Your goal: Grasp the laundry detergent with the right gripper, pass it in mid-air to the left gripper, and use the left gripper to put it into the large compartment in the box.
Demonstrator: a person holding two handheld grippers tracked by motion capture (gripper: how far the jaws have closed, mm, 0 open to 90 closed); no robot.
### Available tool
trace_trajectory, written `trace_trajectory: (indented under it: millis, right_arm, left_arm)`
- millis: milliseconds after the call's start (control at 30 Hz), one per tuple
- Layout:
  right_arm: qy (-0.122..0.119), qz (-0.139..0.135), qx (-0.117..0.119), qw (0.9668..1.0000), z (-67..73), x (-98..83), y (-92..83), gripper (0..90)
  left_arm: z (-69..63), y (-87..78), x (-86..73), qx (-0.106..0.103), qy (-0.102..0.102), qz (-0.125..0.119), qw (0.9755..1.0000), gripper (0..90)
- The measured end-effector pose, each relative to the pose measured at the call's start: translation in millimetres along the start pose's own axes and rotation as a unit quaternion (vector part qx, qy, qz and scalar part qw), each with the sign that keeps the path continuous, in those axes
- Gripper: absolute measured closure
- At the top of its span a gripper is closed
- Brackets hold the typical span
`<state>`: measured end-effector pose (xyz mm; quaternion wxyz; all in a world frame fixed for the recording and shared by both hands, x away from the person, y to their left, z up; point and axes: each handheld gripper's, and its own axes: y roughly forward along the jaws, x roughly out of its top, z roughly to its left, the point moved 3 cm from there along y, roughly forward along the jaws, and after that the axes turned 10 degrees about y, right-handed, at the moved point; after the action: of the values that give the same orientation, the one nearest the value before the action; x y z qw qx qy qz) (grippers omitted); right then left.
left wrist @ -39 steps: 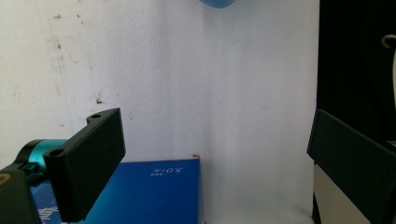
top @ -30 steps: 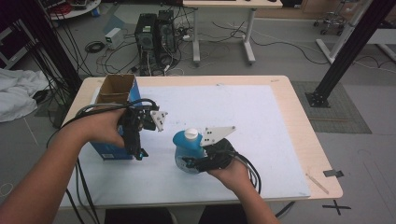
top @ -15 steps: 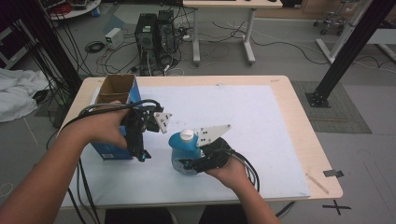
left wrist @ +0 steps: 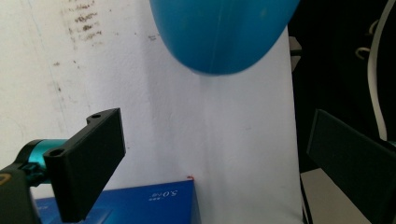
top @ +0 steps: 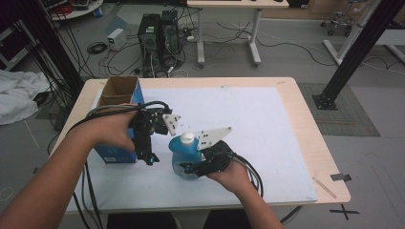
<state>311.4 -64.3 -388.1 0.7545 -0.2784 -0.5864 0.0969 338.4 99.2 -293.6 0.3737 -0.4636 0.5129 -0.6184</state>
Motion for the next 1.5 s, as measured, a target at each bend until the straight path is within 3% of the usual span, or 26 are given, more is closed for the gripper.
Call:
trace_trajectory:
  millis: [667,1033,1500]
  right_arm:
    - [-0.014,0.009,0.011,0.9998,4.5,8.1,9.9,47.8]
    - [-0.018,0.02,0.021,0.9994,8.9,14.0,20.1,47.8]
    - [-0.021,0.021,0.031,0.9991,10.6,19.4,29.6,47.8]
  left_arm:
    - [-0.3,-5.7,28.2,0.003,0.023,0.0,0.9997,4.2]
    - [-2.6,-2.3,34.4,-0.001,0.027,0.001,0.9996,4.2]
    - [-4.4,3.6,30.2,-0.006,0.025,0.004,0.9997,4.2]
